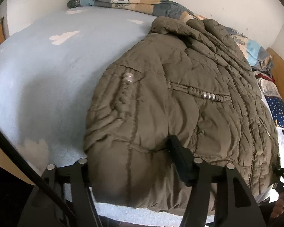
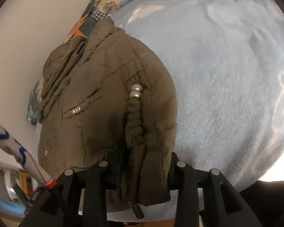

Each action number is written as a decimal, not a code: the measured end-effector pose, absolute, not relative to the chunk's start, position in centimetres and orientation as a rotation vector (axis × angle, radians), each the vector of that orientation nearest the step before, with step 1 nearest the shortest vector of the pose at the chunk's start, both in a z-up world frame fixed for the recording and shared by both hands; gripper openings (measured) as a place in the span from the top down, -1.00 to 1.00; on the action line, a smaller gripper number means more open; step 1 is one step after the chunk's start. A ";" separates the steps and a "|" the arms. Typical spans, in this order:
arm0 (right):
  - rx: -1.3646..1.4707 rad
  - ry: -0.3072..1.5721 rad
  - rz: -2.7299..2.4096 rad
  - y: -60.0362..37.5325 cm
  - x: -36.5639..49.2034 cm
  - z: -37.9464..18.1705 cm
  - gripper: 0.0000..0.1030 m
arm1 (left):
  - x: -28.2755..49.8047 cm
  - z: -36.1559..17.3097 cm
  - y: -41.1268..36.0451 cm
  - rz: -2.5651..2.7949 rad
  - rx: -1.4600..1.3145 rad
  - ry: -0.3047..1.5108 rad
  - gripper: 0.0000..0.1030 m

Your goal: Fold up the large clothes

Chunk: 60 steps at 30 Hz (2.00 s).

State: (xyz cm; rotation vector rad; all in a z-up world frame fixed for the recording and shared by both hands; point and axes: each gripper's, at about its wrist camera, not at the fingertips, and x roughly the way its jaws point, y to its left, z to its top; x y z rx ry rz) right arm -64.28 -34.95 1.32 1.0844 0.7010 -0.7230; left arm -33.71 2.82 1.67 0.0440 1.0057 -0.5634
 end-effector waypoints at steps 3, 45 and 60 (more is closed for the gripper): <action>1.039 0.687 -0.706 -34.8 -64.0 2.2 0.59 | -34.0 2.1 2.7 -0.560 0.067 0.970 -0.10; 0.755 0.740 -0.790 -32.0 -62.6 5.0 0.64 | -37.6 4.2 -0.2 -0.506 0.372 0.716 0.33; 0.638 0.740 -0.803 -29.7 -62.0 7.0 0.65 | -37.6 4.6 0.3 -0.499 0.371 0.707 0.33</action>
